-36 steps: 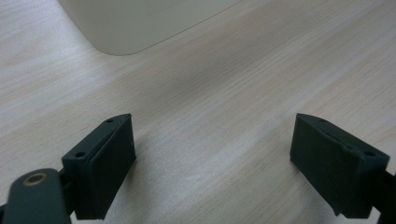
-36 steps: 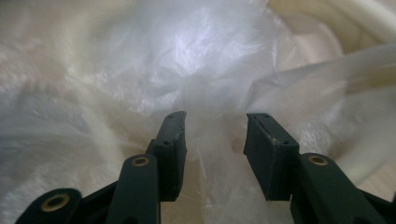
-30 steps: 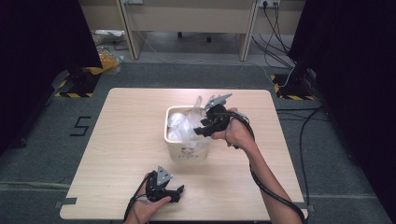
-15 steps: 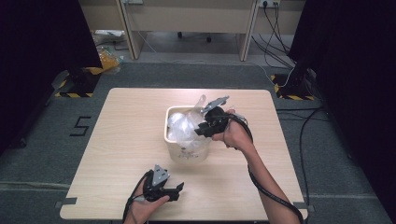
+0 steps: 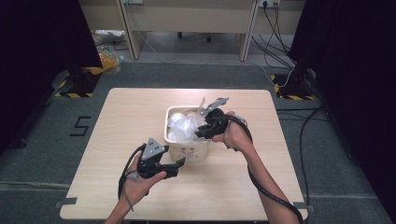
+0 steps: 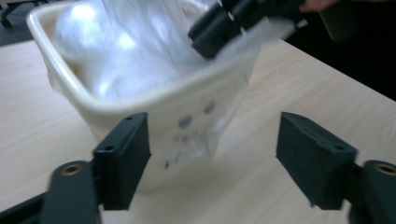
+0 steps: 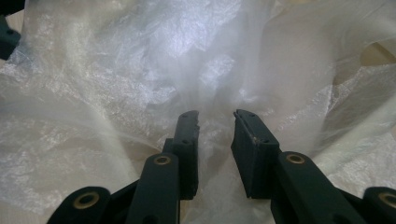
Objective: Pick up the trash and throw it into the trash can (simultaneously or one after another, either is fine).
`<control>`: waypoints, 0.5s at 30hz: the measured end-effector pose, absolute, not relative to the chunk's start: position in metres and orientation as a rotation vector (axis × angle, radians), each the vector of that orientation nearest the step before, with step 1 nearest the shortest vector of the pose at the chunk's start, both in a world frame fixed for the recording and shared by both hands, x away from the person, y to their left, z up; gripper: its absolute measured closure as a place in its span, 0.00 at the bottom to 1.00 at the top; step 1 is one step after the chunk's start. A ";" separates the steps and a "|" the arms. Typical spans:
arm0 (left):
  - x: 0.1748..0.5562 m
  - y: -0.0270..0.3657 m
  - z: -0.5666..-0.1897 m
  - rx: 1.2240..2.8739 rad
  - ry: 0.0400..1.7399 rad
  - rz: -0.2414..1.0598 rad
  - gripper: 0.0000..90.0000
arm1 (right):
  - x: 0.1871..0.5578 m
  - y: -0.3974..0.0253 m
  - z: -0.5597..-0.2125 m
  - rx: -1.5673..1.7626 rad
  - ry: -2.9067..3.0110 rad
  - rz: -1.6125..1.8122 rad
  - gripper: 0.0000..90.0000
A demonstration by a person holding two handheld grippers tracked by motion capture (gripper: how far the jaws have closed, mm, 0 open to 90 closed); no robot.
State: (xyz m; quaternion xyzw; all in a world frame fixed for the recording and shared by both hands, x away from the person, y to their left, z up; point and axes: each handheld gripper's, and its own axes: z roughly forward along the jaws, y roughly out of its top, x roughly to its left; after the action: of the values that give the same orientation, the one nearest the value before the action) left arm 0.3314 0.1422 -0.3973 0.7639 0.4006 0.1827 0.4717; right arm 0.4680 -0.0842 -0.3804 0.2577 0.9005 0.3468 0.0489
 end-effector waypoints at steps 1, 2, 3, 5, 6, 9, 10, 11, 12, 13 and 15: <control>0.336 0.141 -0.395 1.870 0.985 0.451 0.34 | 0.468 -0.084 -0.380 0.785 2.744 1.057 0.78; 0.341 0.140 -0.392 1.869 0.992 0.448 0.35 | 0.468 -0.085 -0.380 0.783 2.745 1.060 0.78; 0.347 0.139 -0.390 1.867 0.999 0.438 0.36 | 0.467 -0.085 -0.380 0.796 2.747 1.063 0.77; 0.357 0.136 -0.384 1.872 1.006 0.440 0.40 | 0.468 -0.086 -0.380 0.793 2.745 1.076 0.77; 0.361 0.135 -0.382 1.880 1.008 0.452 0.42 | 0.468 -0.086 -0.380 0.798 2.747 1.084 0.75; 0.373 0.131 -0.378 1.907 1.009 0.482 0.51 | 0.469 -0.087 -0.380 0.811 2.747 1.095 0.73; 0.378 0.130 -0.377 1.918 1.007 0.487 0.54 | 0.469 -0.087 -0.380 0.813 2.749 1.097 0.73; 0.384 0.128 -0.376 1.928 1.006 0.500 0.59 | 0.469 -0.087 -0.379 0.819 2.749 1.099 0.72; 0.389 0.127 -0.376 1.940 1.004 0.508 0.63 | 0.469 -0.087 -0.379 0.820 2.748 1.105 0.70; 0.393 0.125 -0.376 1.947 1.002 0.514 0.65 | 0.469 -0.087 -0.379 0.824 2.745 1.107 0.69; 0.401 0.120 -0.377 1.971 1.001 0.532 0.73 | 0.469 -0.089 -0.378 0.838 2.730 1.134 0.64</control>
State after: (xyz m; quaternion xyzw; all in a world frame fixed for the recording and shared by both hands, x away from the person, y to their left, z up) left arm 0.4009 0.1205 -0.3766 0.7866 0.3995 0.2123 0.4203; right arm 0.4692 -0.0886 -0.3778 0.2725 0.8879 0.3690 0.0344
